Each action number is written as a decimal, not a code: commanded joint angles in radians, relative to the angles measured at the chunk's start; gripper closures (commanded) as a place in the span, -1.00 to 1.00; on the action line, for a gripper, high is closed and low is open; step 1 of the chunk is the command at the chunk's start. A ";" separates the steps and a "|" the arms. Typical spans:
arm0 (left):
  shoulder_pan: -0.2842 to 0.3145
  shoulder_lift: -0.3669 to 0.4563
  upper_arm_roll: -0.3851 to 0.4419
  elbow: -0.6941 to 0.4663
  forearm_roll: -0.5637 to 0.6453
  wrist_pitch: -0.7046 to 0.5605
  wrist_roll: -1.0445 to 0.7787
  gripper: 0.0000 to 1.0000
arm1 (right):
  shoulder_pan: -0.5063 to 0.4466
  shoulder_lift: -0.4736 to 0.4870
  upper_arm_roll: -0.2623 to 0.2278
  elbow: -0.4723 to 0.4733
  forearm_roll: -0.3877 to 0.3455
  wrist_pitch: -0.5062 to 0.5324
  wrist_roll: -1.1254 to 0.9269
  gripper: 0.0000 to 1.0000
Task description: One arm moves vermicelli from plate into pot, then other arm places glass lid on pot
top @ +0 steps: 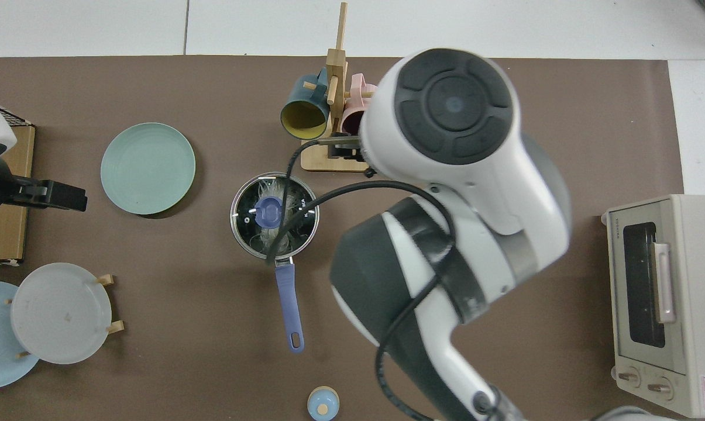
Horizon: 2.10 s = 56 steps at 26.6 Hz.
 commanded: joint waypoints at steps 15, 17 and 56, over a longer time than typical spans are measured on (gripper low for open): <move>-0.012 -0.010 0.007 -0.003 -0.006 -0.010 0.006 -1.00 | -0.370 -0.368 0.013 -0.495 0.018 0.016 -0.332 -0.99; -0.012 -0.008 0.008 -0.003 -0.006 -0.010 0.006 -1.00 | -0.398 -0.374 0.013 -0.501 0.021 0.003 -0.378 -0.99; -0.012 -0.010 -0.001 -0.003 -0.027 -0.012 0.012 -1.00 | -0.518 -0.417 0.011 -0.583 0.117 -0.024 -0.489 -0.99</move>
